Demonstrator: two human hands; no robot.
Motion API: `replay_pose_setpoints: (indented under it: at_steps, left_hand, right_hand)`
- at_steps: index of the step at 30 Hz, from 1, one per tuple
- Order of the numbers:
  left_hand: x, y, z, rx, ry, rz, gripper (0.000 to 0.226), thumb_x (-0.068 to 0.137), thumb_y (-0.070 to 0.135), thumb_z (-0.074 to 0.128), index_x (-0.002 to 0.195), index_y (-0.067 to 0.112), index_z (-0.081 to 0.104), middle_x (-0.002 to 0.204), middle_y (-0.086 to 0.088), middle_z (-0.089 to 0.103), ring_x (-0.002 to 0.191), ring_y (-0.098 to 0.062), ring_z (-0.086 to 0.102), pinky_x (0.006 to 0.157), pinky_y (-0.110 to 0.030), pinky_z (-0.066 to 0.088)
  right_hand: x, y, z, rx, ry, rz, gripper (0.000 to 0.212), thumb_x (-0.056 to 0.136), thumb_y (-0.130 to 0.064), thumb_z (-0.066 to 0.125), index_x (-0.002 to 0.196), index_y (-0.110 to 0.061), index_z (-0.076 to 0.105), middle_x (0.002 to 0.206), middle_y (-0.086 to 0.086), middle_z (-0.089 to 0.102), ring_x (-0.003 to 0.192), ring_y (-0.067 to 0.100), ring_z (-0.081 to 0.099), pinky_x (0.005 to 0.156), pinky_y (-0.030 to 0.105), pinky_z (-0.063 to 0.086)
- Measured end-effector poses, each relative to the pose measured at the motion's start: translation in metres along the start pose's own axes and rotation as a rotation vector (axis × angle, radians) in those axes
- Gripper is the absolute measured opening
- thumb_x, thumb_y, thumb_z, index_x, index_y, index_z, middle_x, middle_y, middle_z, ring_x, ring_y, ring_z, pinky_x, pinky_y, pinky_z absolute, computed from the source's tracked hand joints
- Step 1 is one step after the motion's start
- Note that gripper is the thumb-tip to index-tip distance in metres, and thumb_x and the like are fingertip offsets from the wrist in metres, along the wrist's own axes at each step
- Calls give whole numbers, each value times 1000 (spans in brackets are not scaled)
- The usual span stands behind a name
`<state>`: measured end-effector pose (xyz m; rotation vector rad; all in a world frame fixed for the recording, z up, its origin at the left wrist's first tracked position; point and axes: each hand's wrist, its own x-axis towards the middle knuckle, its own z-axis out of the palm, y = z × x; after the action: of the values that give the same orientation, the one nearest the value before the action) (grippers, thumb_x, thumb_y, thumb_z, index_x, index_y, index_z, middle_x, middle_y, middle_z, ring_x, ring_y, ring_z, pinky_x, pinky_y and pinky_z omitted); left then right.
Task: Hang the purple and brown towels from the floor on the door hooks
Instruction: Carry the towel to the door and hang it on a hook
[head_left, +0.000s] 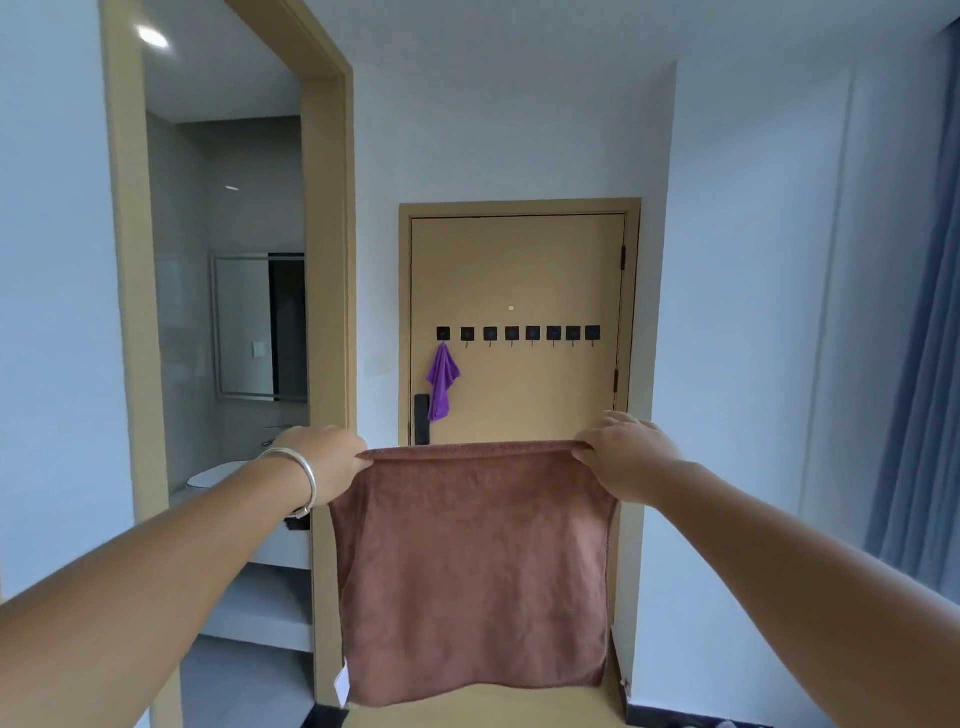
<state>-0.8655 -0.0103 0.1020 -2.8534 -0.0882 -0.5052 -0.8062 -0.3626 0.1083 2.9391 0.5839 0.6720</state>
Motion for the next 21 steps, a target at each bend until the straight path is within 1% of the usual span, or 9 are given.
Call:
replay_pose_setpoints:
  at_steps: [3,7,10,13,16,19,21]
  left_hand:
    - [34,-21,15,-1,-3,29,39,102,43,28,79,24,54,79,7,56,76,-14,56,64,-29,39]
    - [84,-59,31,-36,-7,50,39,102,41,30,76,23,52,75,6,55,71,-13,53,62,-26,38]
    - [119,-83,50,-81,6,74,39,103,38,30,78,21,54,75,5,54,66,-11,49,55,-22,33]
    - [145,-100,69,-113,3,89,39,103,37,32,72,22,51,72,5,51,61,-9,45,51,-22,29]
    - [168,-115,87,-102,-18,100,40,103,38,31,77,19,54,78,2,57,68,-14,51,54,-23,32]
    - [193,-127,103,-99,-33,108,40,103,40,30,83,19,57,85,1,61,73,-15,53,57,-25,34]
    - [212,-133,113,-88,-35,103,40,103,41,30,82,20,57,86,1,62,74,-15,54,59,-26,36]
  right_hand:
    - [33,-16,17,-8,0,20,39,103,-43,27,126,-34,57,124,-7,54,129,15,37,105,36,33]
    - [82,-42,39,-76,-3,25,34,104,-37,33,131,-36,53,125,-8,52,130,16,36,104,36,35]
    - [117,-58,53,-90,-3,37,33,103,-33,35,130,-37,53,125,-9,52,129,16,37,103,35,35]
    - [145,-69,69,-124,-17,47,34,103,-30,36,131,-38,53,127,-9,52,129,16,36,103,34,36]
    - [170,-78,81,-124,-30,71,34,103,-31,34,131,-38,52,126,-9,51,129,15,36,103,34,36]
    - [197,-83,93,-47,-28,111,35,103,-41,31,128,-36,56,125,-10,54,129,13,37,105,36,35]
    - [216,-84,102,-1,-24,128,39,102,-44,29,127,-35,57,126,-11,55,131,13,37,107,37,34]
